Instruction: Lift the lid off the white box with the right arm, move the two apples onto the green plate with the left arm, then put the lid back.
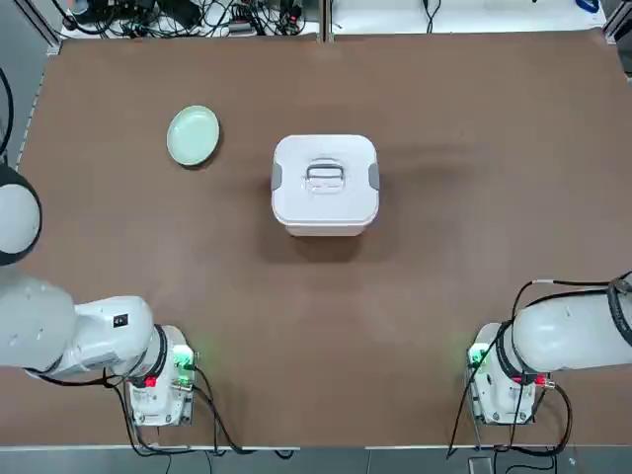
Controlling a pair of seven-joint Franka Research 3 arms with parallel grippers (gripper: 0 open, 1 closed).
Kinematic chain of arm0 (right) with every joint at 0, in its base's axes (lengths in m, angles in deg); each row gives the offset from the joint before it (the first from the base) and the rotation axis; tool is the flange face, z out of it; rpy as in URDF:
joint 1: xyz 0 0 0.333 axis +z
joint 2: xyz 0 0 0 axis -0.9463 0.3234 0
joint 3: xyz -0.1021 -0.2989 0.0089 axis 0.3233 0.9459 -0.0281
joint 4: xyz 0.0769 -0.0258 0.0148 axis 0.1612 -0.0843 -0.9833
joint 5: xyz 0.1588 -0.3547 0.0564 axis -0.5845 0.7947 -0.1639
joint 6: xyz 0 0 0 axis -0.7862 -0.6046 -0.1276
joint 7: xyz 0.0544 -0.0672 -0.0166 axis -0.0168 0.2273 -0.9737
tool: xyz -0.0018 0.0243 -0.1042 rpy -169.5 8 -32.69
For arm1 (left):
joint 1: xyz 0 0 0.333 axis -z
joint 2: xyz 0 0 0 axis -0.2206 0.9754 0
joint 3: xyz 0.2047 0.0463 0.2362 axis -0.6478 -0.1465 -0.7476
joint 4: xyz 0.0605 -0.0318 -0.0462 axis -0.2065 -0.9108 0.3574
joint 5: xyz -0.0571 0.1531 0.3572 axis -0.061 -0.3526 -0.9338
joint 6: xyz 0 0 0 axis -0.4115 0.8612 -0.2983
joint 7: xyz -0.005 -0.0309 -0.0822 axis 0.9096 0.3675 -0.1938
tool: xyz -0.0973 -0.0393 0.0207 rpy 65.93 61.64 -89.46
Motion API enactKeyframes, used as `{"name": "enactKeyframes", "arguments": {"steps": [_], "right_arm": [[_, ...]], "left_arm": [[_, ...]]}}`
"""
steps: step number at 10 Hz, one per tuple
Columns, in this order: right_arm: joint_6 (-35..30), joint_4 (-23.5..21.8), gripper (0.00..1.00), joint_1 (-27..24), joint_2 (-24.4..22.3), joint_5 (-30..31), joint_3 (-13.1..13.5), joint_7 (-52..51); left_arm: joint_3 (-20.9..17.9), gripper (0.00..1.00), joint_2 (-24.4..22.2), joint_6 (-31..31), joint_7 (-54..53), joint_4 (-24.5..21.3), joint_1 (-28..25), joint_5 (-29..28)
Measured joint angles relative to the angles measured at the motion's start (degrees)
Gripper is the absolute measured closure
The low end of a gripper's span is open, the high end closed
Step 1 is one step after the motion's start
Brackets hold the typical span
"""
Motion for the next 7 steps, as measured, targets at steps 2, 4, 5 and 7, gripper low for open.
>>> {"name": "enactKeyframes", "arguments": {"steps": [2,4,5,7], "right_arm": [[-1.45,-0.11,0.0,0.21,0.04,-0.75,-0.21,-8.2],[-3.17,-0.32,0.0,4.51,0.2,-4.02,-0.77,-22.19],[-3.15,-0.37,0.0,9.78,0.39,-4.98,-1.08,-26.08],[1.8,-0.95,0.0,22.93,2.54,-5.62,-1.65,-30.44]], "left_arm": [[-0.02,0.0,-0.01,0.0,-0.07,0.05,-0.09,0.31],[-0.07,0.0,-0.01,0.0,-0.43,0.28,-0.2,1.96],[-0.15,0.0,-0.01,0.0,-0.46,0.39,-0.24,2.32],[-0.41,0.0,-0.02,0.0,-0.49,0.54,-0.39,2.36]]}}
